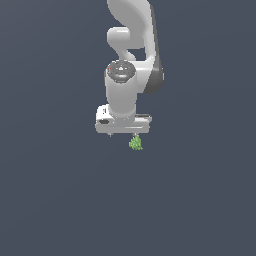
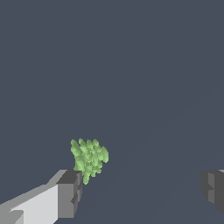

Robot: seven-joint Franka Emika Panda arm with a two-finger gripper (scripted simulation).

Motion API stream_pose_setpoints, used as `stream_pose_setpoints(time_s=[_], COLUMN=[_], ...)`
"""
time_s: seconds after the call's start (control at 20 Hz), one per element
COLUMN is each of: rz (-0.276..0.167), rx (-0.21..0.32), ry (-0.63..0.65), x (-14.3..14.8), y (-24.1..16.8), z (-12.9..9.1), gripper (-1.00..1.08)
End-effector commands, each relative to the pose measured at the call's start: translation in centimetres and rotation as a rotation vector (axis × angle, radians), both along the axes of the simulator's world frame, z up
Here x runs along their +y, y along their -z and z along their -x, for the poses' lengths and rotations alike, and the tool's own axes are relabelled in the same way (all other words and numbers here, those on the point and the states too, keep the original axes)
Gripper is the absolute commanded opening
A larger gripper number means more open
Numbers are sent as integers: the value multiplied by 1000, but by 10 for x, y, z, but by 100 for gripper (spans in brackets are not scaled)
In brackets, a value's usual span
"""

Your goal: Pick up the object and move it to a goal position.

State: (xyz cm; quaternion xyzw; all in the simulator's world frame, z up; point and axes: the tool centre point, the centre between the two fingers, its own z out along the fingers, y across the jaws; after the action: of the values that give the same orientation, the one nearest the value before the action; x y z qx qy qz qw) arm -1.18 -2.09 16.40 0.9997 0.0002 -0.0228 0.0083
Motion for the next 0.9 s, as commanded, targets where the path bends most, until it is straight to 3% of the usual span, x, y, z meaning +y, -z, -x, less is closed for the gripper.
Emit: stream_pose_setpoints(time_s=[0.0,0.85], rz=[-1,-16], rx=[-1,-40], ry=[-5,-68], x=[3,51], y=[4,69], z=[2,37], gripper=[100,100])
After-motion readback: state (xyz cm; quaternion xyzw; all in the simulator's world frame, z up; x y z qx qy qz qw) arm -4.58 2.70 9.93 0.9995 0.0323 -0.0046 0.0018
